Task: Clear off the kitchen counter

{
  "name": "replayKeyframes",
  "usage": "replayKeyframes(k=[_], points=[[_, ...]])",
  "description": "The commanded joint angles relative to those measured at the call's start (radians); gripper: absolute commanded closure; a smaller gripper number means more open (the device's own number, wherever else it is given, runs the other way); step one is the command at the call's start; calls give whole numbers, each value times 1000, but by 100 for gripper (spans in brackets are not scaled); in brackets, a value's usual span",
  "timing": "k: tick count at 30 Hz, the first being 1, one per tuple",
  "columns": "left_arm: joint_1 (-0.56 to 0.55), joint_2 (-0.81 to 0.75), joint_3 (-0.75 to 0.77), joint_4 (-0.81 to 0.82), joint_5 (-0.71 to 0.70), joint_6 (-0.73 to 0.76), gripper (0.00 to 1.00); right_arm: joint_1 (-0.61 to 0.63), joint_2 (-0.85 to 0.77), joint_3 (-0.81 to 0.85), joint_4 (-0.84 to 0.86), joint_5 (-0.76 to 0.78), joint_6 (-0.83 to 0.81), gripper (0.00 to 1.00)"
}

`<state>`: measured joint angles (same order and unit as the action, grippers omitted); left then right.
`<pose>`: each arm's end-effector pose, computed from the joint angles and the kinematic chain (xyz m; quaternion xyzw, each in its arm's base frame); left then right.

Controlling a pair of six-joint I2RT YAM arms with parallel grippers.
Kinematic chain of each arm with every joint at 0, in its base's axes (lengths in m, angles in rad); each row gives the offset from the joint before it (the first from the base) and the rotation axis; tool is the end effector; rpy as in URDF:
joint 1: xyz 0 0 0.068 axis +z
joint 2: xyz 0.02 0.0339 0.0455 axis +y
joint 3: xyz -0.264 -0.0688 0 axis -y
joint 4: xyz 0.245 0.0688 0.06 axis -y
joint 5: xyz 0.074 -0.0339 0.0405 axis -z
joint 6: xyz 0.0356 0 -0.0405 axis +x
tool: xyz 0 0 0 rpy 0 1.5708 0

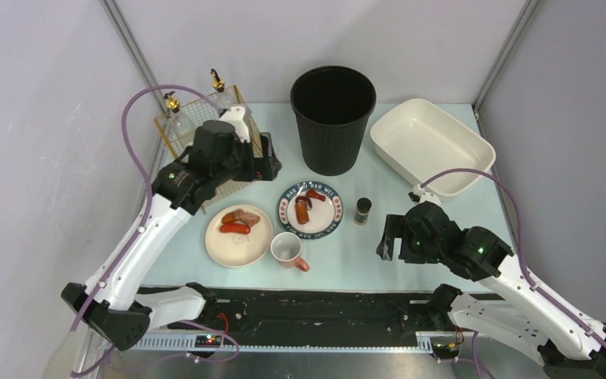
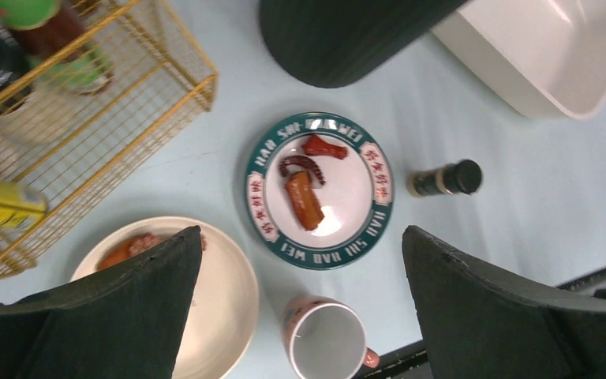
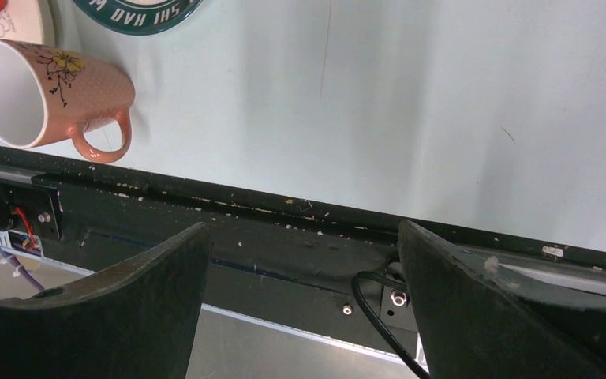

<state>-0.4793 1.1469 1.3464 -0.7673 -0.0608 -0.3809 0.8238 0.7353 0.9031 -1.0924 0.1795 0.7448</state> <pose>0.2069 -0.1051 0.4026 0.0285 0.8761 -0.1761 0.4479 0.0871 0.0848 0.3036 -0.0089 0.9448 0.1632 0.2839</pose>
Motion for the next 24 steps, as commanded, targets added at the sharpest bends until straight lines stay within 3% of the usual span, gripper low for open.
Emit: replayKeyframes(k=[1,9,24], points=[[-129,46,73,19,-60,25,0,-16,-13,2,-33,54,41,8],[-319,230,185,20,-142,12,0,-59,-54,2,-73,91,74,8],[-523,618,433,19,-155,-16,0,-91,-93,2,-113,113,87,8]])
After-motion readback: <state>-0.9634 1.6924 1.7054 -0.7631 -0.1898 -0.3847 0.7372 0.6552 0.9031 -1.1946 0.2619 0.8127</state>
